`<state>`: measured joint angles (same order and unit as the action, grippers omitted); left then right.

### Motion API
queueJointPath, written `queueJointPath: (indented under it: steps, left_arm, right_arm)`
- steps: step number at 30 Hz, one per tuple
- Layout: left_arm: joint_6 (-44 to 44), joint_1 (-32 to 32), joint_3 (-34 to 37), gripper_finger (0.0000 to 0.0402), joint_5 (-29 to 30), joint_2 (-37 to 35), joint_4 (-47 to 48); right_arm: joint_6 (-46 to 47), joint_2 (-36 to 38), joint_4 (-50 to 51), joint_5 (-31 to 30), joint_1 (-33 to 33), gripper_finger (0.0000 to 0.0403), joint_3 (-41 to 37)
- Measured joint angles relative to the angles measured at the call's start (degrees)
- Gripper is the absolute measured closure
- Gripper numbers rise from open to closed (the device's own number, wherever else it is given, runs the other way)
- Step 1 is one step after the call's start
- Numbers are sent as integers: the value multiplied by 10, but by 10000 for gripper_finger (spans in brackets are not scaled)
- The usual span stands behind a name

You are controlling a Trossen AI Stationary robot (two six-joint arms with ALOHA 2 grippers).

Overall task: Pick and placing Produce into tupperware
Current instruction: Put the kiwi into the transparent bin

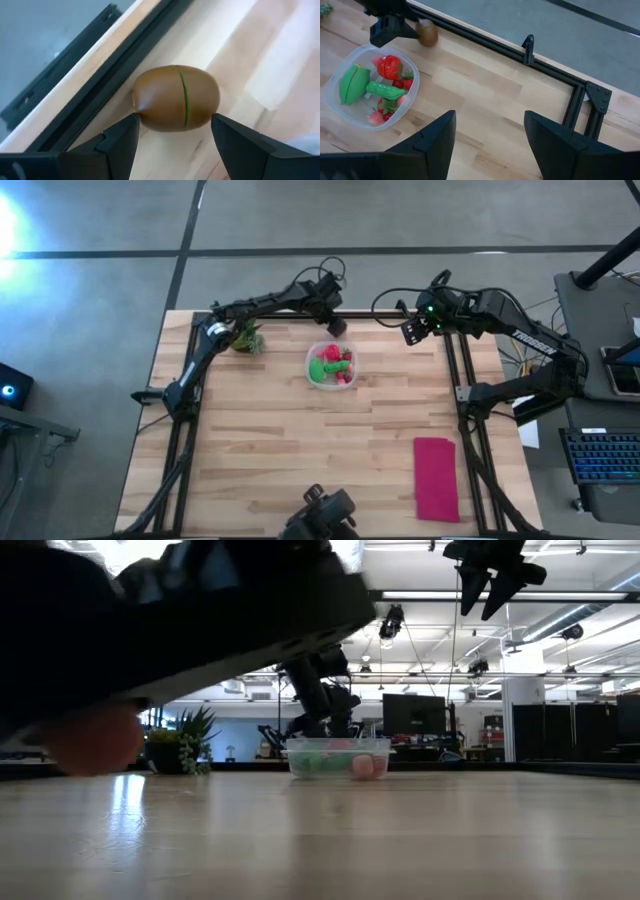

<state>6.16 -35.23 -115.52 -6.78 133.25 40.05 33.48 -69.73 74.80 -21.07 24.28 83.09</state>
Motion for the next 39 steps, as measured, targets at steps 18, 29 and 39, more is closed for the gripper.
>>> queueJointPath:
  steps: [18,29,39]
  left_arm:
    - [-145,46,-8,169,-98,-1,38]
    - [-119,30,-103,169,-4,-6,22]
    - [54,12,-102,169,-23,25,12]
  right_arm:
    - [6,0,0,0,0,174,0]
    - [6,0,14,0,0,174,0]
    - [5,0,13,0,0,174,0]
